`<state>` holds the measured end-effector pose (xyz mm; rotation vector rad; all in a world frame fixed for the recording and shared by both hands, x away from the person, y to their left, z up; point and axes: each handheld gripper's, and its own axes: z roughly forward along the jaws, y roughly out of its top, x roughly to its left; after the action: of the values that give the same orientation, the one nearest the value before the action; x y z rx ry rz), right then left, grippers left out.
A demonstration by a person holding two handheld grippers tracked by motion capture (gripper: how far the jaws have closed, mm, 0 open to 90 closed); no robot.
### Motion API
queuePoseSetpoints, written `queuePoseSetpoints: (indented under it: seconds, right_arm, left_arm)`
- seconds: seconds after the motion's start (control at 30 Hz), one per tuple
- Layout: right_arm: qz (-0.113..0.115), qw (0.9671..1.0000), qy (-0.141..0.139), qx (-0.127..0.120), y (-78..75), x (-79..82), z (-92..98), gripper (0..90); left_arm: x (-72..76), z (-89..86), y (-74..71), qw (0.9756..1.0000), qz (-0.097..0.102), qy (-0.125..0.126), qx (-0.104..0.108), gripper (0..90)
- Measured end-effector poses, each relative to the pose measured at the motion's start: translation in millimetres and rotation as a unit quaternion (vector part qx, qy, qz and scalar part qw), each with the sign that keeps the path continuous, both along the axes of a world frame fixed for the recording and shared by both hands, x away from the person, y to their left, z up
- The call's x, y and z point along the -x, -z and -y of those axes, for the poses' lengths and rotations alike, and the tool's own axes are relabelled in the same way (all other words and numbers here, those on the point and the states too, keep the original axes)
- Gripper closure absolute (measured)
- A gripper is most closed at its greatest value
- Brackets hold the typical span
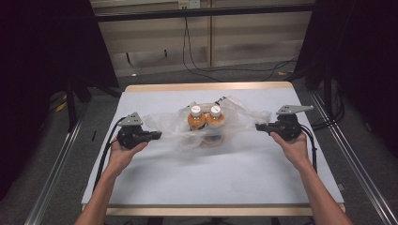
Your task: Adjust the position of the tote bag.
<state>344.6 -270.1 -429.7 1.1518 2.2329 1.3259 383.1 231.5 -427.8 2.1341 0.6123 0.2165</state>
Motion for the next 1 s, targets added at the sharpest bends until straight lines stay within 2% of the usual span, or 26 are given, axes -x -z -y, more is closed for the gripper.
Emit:
queuePoseSetpoints:
  seconds: [0.03, 0.27, 0.4, 0.47, 0.5, 0.53, 0.63, 0.73, 0.77, 0.83, 0.9, 0.97, 1.0]
  right_arm:
    - [-0.004, 1.0000, 0.000, 0.004, 2.7, -0.6, -0.4, 90.0]
    - [-0.030, 0.9994, -0.001, 0.015, 19.2, -1.1, 2.2, 90.0]
    - [-0.046, 0.9982, -0.008, 0.036, 29.5, -0.8, -1.5, 90.0]
    - [-0.052, 0.9980, -0.007, 0.037, 31.5, -0.9, -2.0, 90.0]
    - [-0.055, 0.9977, -0.008, 0.039, 33.1, -1.0, -2.0, 90.0]
    - [-0.059, 0.9975, -0.008, 0.038, 34.9, -0.8, -2.0, 90.0]
    - [-0.066, 0.9964, -0.012, 0.051, 41.6, -0.6, -4.5, 90.0]
    - [-0.071, 0.9958, -0.014, 0.056, 45.0, -1.3, -5.6, 90.0]
    - [-0.073, 0.9955, -0.012, 0.059, 45.4, -1.1, -6.0, 90.0]
    - [-0.076, 0.9951, -0.016, 0.062, 47.6, -1.3, -7.8, 90.0]
    - [-0.080, 0.9942, -0.015, 0.070, 51.0, -1.4, -11.2, 90.0]
    - [-0.081, 0.9935, -0.019, 0.078, 54.2, -1.1, -13.4, 90.0]
    - [-0.079, 0.9940, -0.020, 0.073, 54.8, -1.3, -12.8, 90.0]
  left_arm:
    - [-0.4, 0.8, 0.9, 1.0000, 0.002, 0.003, -0.004, 90.0]
    - [-1.2, 8.6, 16.4, 0.9994, -0.017, 0.008, -0.029, 90.0]
    - [-1.6, 11.7, 22.1, 0.9985, -0.023, 0.013, -0.048, 90.0]
    - [-1.7, 12.5, 24.2, 0.9986, -0.025, 0.012, -0.045, 90.0]
    - [-2.5, 12.3, 25.2, 0.9980, -0.023, 0.013, -0.057, 90.0]
    - [-2.6, 13.0, 27.4, 0.9982, -0.029, 0.015, -0.051, 90.0]
    - [-2.8, 16.4, 31.9, 0.9970, -0.030, 0.017, -0.070, 90.0]
    - [-3.6, 17.1, 36.9, 0.9970, -0.036, 0.016, -0.068, 90.0]
    - [-4.4, 16.2, 39.1, 0.9964, -0.038, 0.013, -0.075, 90.0]
    - [-5.5, 15.0, 43.6, 0.9965, -0.042, 0.011, -0.071, 90.0]
    - [-6.3, 15.4, 49.1, 0.9957, -0.047, 0.011, -0.080, 90.0]
    - [-5.7, 15.9, 49.6, 0.9958, -0.043, 0.011, -0.081, 90.0]
    - [-4.7, 17.3, 49.4, 0.9957, -0.037, 0.010, -0.084, 90.0]
